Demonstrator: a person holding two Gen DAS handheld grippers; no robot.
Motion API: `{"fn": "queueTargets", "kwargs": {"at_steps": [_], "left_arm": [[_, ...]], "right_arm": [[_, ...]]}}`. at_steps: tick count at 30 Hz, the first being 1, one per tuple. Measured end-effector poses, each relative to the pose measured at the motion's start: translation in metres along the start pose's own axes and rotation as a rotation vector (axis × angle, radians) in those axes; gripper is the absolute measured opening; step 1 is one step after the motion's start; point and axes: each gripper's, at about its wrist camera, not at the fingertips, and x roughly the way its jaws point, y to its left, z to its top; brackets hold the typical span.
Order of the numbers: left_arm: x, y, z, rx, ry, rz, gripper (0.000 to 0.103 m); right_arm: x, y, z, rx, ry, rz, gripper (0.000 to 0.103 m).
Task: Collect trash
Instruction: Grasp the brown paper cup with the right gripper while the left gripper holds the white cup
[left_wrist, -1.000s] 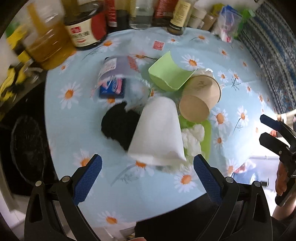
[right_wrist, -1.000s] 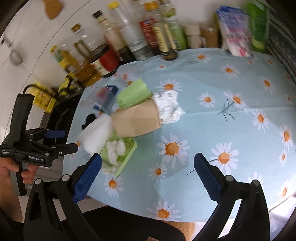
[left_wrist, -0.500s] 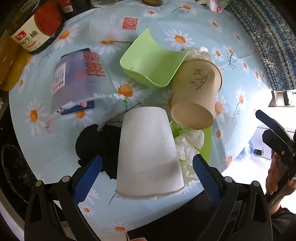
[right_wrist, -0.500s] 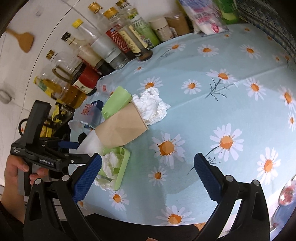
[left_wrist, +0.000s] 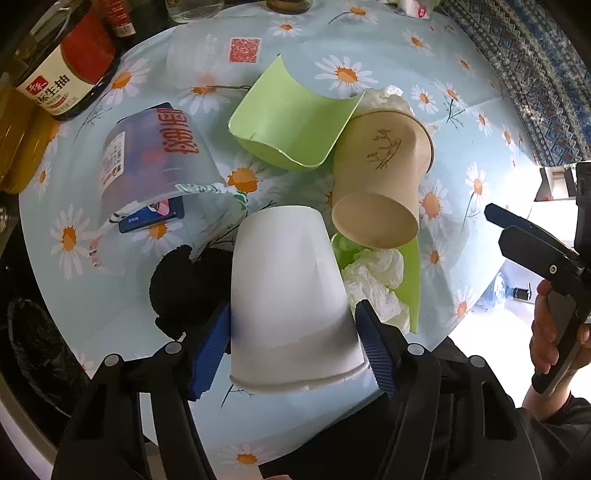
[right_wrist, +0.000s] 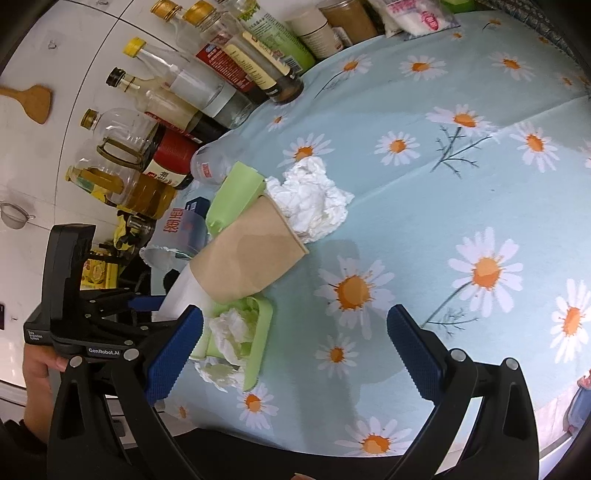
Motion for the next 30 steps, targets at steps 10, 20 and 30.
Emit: {"fn": "queueTargets", "kwargs": {"at_steps": [10, 20, 30], "left_arm": [[-0.028, 0.011, -0.021, -0.040, -0.054, -0.035, 0.063], [-0.057, 0.025, -0.051, -0.125, -0.126, -0.035, 0.063], [-0.062, 0.048, -0.078, -0.211, -0.158, -0.047, 0.063]], "right_arm": [[0.029, -0.006, 0.014, 0.152, 0.084, 0.123, 0.099], [0.069, -0.025, 0.030, 0.456, 0.148, 0.338, 0.099], [0.091, -0.027, 0.038, 0.584, 0.179, 0.380, 0.064]]}}
